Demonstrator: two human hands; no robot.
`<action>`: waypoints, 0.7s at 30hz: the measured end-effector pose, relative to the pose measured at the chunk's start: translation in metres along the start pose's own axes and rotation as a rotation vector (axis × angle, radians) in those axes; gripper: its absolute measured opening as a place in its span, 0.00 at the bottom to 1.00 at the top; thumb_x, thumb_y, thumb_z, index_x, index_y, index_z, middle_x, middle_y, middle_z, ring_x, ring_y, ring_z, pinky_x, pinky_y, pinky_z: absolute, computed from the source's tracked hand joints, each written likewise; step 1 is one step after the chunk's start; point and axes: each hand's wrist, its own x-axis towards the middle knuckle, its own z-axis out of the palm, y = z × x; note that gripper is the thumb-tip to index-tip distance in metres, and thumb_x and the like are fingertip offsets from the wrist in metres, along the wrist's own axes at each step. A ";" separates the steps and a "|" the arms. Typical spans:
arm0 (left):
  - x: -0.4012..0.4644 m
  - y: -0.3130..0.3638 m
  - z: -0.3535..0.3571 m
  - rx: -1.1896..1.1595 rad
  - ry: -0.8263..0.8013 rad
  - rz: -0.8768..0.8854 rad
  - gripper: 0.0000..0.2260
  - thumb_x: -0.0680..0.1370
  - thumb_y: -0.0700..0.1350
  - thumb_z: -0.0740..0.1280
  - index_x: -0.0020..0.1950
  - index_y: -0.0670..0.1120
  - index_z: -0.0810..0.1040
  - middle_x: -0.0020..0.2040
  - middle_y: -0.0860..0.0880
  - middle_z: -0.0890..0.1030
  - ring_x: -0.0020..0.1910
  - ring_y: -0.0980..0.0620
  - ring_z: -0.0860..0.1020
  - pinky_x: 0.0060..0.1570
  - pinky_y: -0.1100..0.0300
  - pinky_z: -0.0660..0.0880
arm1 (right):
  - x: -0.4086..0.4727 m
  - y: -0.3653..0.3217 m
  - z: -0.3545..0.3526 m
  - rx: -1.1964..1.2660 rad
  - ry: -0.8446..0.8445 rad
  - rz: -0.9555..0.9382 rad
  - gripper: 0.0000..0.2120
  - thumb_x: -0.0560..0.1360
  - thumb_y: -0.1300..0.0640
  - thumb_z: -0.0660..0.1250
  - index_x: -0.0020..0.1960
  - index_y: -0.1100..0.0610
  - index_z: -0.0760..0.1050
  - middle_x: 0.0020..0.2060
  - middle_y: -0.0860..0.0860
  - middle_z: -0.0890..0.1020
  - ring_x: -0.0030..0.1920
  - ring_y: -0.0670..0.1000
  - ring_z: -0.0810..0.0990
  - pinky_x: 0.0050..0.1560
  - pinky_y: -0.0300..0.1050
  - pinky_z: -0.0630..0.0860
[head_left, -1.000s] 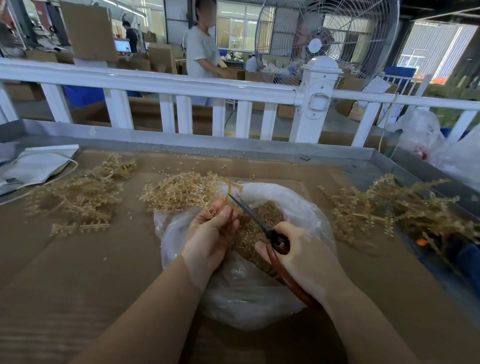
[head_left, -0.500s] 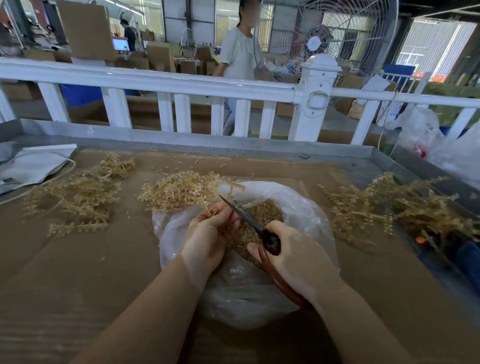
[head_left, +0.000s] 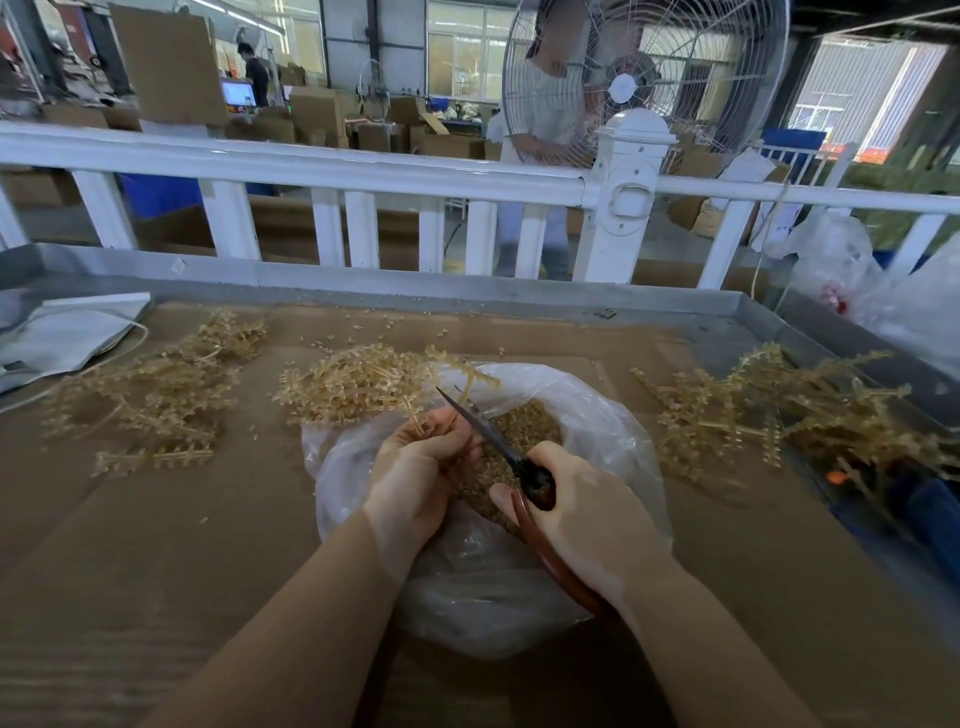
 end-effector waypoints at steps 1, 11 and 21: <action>0.000 0.000 0.000 0.013 0.001 -0.002 0.08 0.73 0.27 0.63 0.45 0.38 0.77 0.32 0.47 0.81 0.30 0.54 0.80 0.31 0.65 0.78 | 0.000 0.000 0.000 0.000 -0.001 0.000 0.13 0.74 0.38 0.64 0.44 0.46 0.68 0.35 0.44 0.76 0.39 0.45 0.76 0.39 0.39 0.70; -0.001 0.002 0.002 0.024 0.055 -0.035 0.09 0.72 0.27 0.63 0.46 0.39 0.76 0.29 0.47 0.79 0.27 0.53 0.79 0.29 0.64 0.77 | 0.003 0.004 0.003 -0.007 -0.011 0.008 0.16 0.72 0.35 0.64 0.40 0.46 0.66 0.31 0.45 0.75 0.34 0.42 0.74 0.33 0.34 0.66; -0.004 0.006 0.006 0.017 0.074 -0.082 0.09 0.73 0.27 0.63 0.43 0.41 0.75 0.28 0.46 0.79 0.25 0.52 0.78 0.27 0.64 0.76 | 0.003 0.005 0.001 -0.060 -0.001 -0.030 0.15 0.74 0.36 0.63 0.43 0.47 0.68 0.32 0.44 0.74 0.33 0.42 0.73 0.30 0.32 0.66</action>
